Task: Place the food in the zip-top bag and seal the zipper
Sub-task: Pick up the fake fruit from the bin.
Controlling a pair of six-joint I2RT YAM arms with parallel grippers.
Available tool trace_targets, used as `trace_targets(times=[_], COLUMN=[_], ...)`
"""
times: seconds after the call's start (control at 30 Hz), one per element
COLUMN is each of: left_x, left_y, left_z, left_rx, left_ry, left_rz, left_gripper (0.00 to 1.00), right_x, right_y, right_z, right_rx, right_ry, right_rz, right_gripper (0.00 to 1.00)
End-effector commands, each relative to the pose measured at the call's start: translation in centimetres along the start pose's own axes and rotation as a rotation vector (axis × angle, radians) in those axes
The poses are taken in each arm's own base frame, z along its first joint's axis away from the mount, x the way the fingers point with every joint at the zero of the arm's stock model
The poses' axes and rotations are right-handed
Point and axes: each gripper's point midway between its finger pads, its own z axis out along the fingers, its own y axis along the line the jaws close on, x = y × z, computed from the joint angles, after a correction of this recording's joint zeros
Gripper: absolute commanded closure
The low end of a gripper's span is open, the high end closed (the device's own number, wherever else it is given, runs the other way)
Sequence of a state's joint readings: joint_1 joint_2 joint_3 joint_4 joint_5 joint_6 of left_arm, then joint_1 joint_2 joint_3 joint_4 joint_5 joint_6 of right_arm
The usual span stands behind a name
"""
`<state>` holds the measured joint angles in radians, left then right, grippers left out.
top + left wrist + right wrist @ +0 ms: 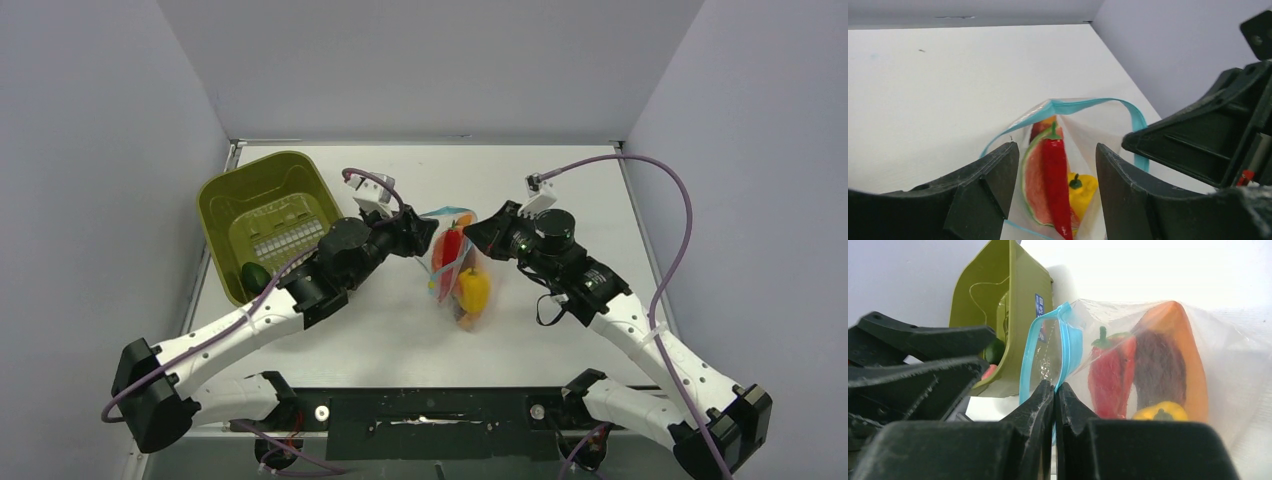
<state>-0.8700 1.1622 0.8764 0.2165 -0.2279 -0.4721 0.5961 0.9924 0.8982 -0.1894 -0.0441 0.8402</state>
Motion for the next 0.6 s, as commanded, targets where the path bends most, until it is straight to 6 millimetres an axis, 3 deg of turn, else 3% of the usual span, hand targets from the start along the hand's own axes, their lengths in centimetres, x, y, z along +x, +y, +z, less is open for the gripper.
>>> trace_targets(times=[0.0, 0.2, 0.43, 0.57], left_x=[-3.2, -4.5, -4.6, -4.7], left_y=[2.8, 7.0, 14.1, 17.1], left_z=[-1.7, -3.5, -5.9, -7.2], left_rx=[-0.191, -0.33, -0.547, -0.635], left_ry=[-0.003, 0.013, 0.068, 0.089], left_rz=[0.084, 0.089, 0.016, -0.019], left_gripper=[0.43, 0.4, 0.41, 0.44], right_x=[-2.4, -2.1, -1.7, -1.7], right_y=[1.1, 0.6, 0.2, 0.2], right_z=[-1.1, -1.4, -1.5, -1.5], right_rx=[-0.034, -0.022, -0.011, -0.01], right_ry=[-0.1, -0.093, -0.083, -0.08], right_rz=[-0.03, -0.038, -0.048, -0.055], right_gripper=[1.0, 1.0, 1.0, 1.0])
